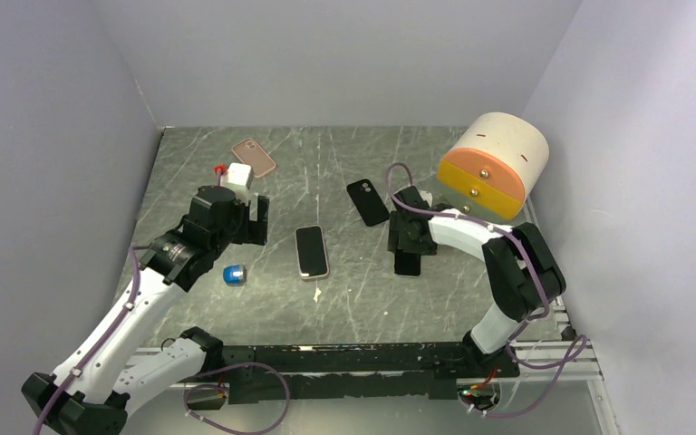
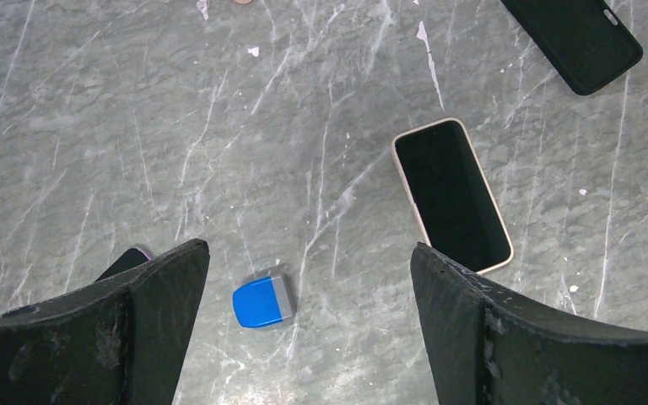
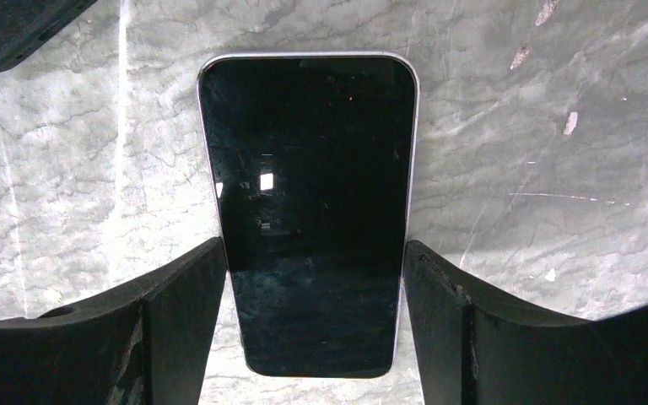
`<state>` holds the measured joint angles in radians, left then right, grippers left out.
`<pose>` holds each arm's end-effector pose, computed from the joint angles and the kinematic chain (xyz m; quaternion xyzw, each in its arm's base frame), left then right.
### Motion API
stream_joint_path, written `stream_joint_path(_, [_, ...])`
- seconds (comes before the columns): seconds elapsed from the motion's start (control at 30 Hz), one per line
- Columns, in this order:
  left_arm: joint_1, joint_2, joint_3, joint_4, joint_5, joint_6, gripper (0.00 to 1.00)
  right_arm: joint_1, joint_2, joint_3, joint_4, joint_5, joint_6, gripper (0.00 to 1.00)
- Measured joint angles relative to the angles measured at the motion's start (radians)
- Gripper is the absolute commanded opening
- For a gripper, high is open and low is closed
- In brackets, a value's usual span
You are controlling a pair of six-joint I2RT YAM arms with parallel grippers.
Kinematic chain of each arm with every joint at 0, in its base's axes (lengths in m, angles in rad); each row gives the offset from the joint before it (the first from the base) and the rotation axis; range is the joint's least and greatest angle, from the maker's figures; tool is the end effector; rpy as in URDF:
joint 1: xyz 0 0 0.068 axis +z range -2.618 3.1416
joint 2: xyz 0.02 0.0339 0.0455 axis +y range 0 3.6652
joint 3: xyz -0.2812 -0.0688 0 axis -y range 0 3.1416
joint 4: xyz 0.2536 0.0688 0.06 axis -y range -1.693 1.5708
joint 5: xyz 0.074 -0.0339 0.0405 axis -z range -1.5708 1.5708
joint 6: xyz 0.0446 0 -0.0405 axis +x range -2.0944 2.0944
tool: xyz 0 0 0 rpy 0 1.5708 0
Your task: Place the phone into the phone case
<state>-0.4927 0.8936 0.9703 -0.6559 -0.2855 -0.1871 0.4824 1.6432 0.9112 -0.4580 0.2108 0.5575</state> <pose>0.1732 -0.0787 0.3480 0.0656 0.8708 -0.0390 0.4857 0.2814 0.1368 0.1599 0.0566 0.9750 0.0039 0.2147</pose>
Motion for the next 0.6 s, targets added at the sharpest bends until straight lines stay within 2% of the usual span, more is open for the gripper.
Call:
stream_joint_path(0.2, [0.0, 0.008, 0.0, 0.0, -0.001, -0.032, 0.95, 0.005, 0.003, 0.003, 0.002, 0.005, 0.011, 0.65])
stream_joint_path(0.4, [0.002, 0.111, 0.029, -0.016, 0.025, -0.167, 0.95, 0.006, -0.011, -0.011, 0.015, 0.006, 0.01, 0.55])
stream_joint_path(0.6, [0.007, 0.29, 0.069, 0.017, 0.149, -0.339, 0.85, 0.01, -0.06, -0.062, 0.045, -0.016, 0.01, 0.49])
